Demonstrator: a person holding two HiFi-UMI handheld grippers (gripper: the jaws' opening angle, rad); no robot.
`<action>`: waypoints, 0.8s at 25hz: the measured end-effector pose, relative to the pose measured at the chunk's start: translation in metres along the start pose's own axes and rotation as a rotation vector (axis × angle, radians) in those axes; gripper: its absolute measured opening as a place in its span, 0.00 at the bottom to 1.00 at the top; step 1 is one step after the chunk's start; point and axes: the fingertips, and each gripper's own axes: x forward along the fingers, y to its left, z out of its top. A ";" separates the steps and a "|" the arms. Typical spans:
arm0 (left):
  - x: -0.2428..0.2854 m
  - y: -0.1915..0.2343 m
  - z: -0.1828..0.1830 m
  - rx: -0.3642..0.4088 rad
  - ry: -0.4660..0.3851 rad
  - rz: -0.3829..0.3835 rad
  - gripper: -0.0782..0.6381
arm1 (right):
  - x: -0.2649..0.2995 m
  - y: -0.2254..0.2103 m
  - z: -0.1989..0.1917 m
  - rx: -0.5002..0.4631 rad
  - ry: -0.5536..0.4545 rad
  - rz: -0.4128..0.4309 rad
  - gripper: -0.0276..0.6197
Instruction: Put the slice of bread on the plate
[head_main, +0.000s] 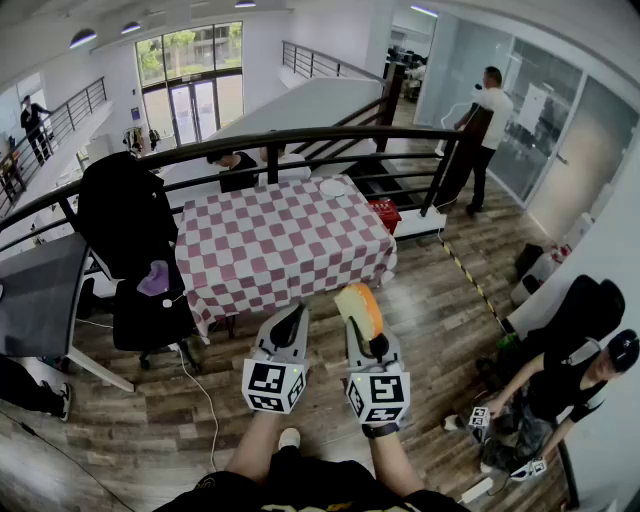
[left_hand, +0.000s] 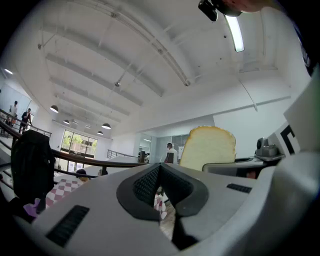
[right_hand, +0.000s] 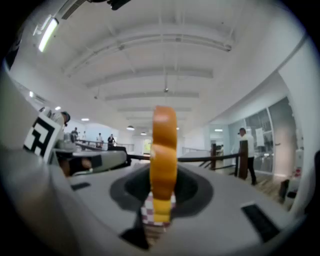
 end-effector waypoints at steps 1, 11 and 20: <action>0.007 0.010 0.000 0.003 0.000 -0.004 0.13 | 0.012 0.003 -0.001 0.002 -0.002 -0.005 0.20; 0.078 0.081 -0.010 0.012 0.024 -0.036 0.13 | 0.116 -0.004 -0.005 -0.001 0.032 -0.050 0.20; 0.133 0.130 -0.040 -0.030 0.060 -0.017 0.13 | 0.181 -0.038 -0.034 0.049 0.064 -0.110 0.20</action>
